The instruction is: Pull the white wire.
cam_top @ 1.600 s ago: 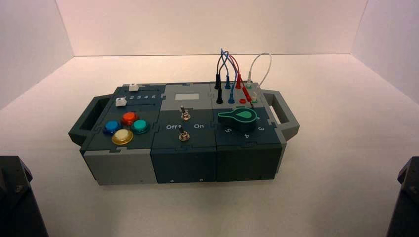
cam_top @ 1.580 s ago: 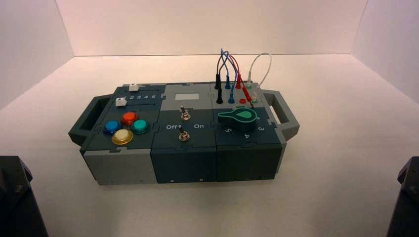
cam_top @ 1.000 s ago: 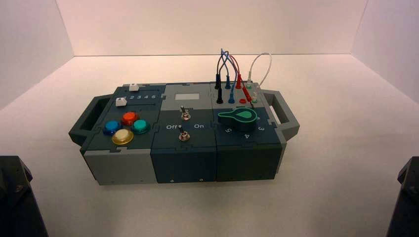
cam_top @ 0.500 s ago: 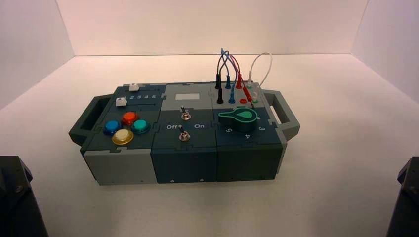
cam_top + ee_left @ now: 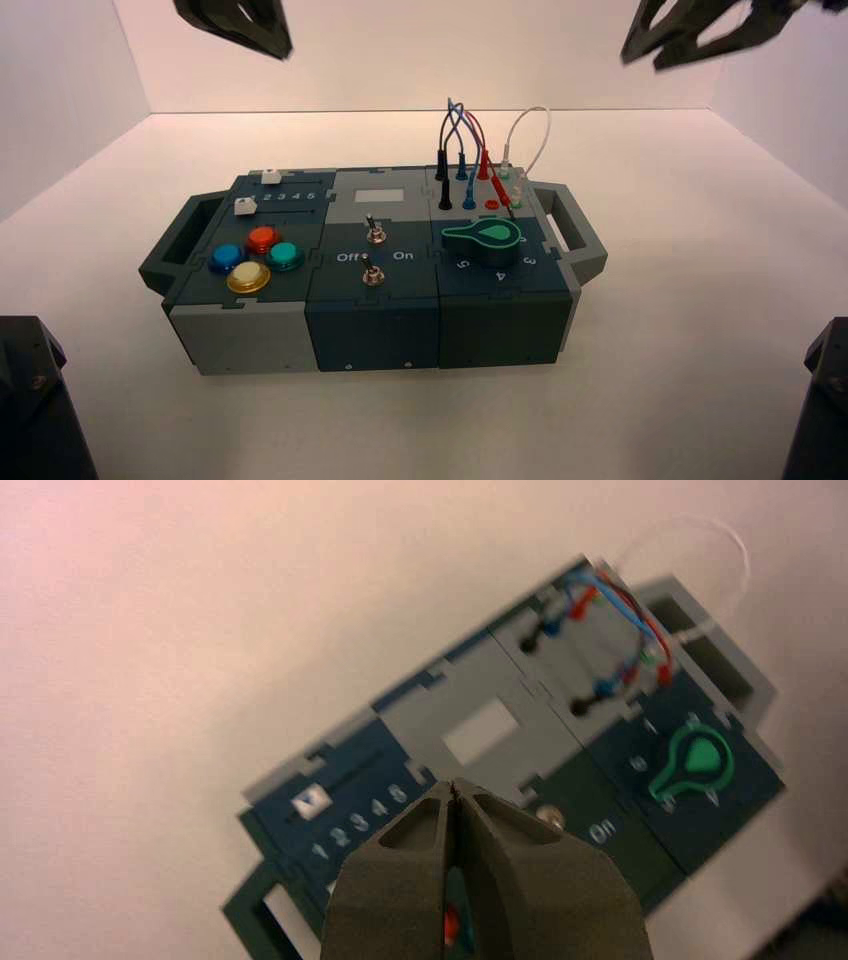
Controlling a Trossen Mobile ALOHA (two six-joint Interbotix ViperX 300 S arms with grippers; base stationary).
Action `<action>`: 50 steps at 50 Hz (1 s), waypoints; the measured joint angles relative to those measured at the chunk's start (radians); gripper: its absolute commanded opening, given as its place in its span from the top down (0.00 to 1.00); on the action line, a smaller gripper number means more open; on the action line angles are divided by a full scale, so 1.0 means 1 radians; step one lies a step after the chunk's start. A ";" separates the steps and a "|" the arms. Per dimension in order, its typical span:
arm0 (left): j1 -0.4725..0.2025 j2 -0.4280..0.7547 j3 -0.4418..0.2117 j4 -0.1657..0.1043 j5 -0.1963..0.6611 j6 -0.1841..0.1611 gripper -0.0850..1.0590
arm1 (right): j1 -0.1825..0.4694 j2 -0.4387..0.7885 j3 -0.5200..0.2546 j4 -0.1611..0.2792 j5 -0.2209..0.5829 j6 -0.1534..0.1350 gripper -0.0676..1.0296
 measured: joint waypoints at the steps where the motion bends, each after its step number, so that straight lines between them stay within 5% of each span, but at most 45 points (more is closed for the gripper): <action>1: -0.003 0.003 -0.003 0.000 0.005 0.000 0.95 | 0.002 0.002 0.000 0.002 0.002 0.000 0.49; 18: -0.041 0.075 -0.023 -0.002 0.051 0.006 0.95 | 0.114 0.232 -0.072 0.104 0.006 0.000 0.49; 50: -0.081 0.115 -0.040 -0.002 0.069 0.009 0.95 | 0.170 0.509 -0.179 0.135 -0.014 0.000 0.49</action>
